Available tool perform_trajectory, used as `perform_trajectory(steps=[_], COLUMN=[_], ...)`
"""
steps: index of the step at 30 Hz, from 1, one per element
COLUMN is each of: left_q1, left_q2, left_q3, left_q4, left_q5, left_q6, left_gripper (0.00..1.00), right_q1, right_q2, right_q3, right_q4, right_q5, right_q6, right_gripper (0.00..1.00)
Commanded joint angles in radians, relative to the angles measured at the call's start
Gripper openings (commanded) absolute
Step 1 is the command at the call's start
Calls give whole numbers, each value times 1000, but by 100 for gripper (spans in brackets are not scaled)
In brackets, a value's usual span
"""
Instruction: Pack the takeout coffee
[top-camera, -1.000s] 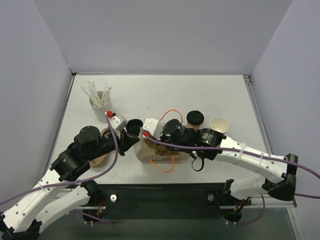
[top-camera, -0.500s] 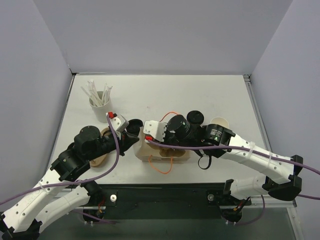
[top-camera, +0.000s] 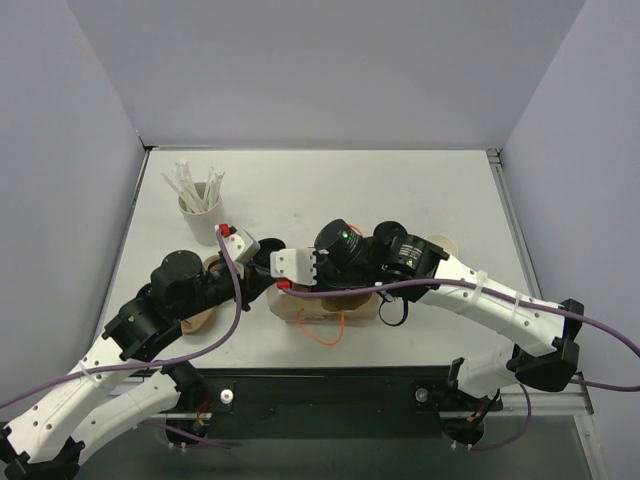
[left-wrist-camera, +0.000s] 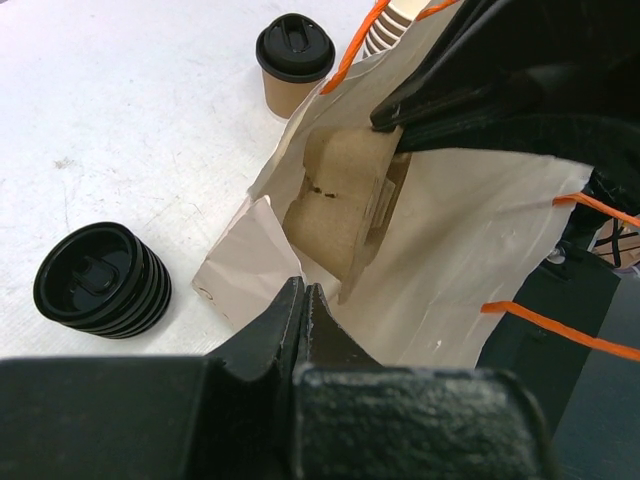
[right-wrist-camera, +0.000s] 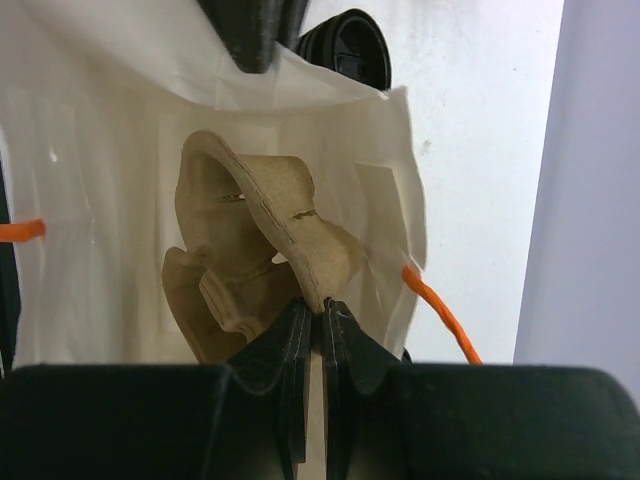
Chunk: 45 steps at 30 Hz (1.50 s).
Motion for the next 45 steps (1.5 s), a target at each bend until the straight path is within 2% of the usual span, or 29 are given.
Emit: perform_trajectory(steps=[1,7,12,19,35,40,45], left_q1=[2,2,2,2,3,2,2], left_q2=[6,29,53,75,133,131,141], left_q3=[49,58,76,95,158,156,167], left_q4=[24,23,17,9,-32,-28,-58], left_q5=[-17,-37,-98,-124,-176,-181,-213], left_q6=[19,3,-45,-100,-172,-206,-266], left_gripper=[0,0,0,0,0,0,0], right_q1=[-9,-15,-16,-18,-18,-16,-15], right_q2=[-38,-110,-141,-182,-299,-363,-392], right_q3=[82,99,156,167,179,89,61], right_q4=[-8,61,63,104,198,188,182], right_q5=[30,145,347,492,651,719,691], right_q6=[55,174,349,499,941,1243,1412], right_gripper=[0,0,0,0,0,0,0])
